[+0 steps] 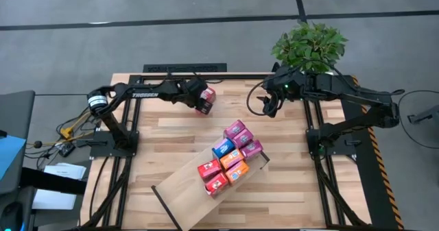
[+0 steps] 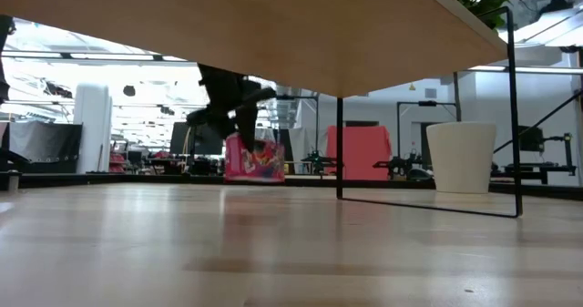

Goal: Stack cereal on shelf
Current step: Put the red cereal box onto the shelf

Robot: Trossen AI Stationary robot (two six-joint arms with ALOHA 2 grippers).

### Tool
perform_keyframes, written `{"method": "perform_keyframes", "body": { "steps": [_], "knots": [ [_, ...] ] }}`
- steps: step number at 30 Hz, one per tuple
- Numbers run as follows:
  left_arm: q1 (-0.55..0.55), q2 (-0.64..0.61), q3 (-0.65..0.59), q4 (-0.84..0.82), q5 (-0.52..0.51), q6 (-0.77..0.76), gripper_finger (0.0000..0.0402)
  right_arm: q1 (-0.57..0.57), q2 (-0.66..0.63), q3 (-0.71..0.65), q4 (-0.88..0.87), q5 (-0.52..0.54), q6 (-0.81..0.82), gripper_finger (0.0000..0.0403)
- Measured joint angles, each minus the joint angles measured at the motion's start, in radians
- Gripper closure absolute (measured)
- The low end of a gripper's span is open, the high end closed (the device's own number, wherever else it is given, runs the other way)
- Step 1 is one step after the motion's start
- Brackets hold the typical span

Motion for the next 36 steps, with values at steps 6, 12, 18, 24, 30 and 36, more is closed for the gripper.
{"method": "perform_keyframes", "body": {
  "steps": [6,12,18,24,30,36],
  "knots": [
    [-0.001,-0.024,0.153,-0.228,-0.016,0.099,0.0294,-0.003,0.000,0.000,0.028,0.001,-0.060,0.0148],
    [-0.014,-0.029,0.385,-0.539,0.023,0.283,0.0285,-0.004,-0.007,0.043,0.063,-0.001,-0.226,0.0148],
    [-0.057,-0.029,0.671,-0.747,0.070,0.455,0.0285,-0.004,-0.003,0.132,0.164,-0.086,-0.294,0.0148],
    [-0.110,-0.029,0.949,-0.761,0.062,0.554,0.0285,-0.004,-0.002,0.141,0.338,-0.194,-0.291,0.0148],
    [-0.153,-0.030,1.122,-0.758,0.022,0.576,0.0285,-0.004,0.036,0.142,0.469,-0.204,-0.333,0.0148],
    [-0.193,-0.026,1.145,-0.860,-0.041,0.660,0.0285,0.029,0.054,0.222,0.362,-0.196,-0.435,0.0148]
  ]
}}
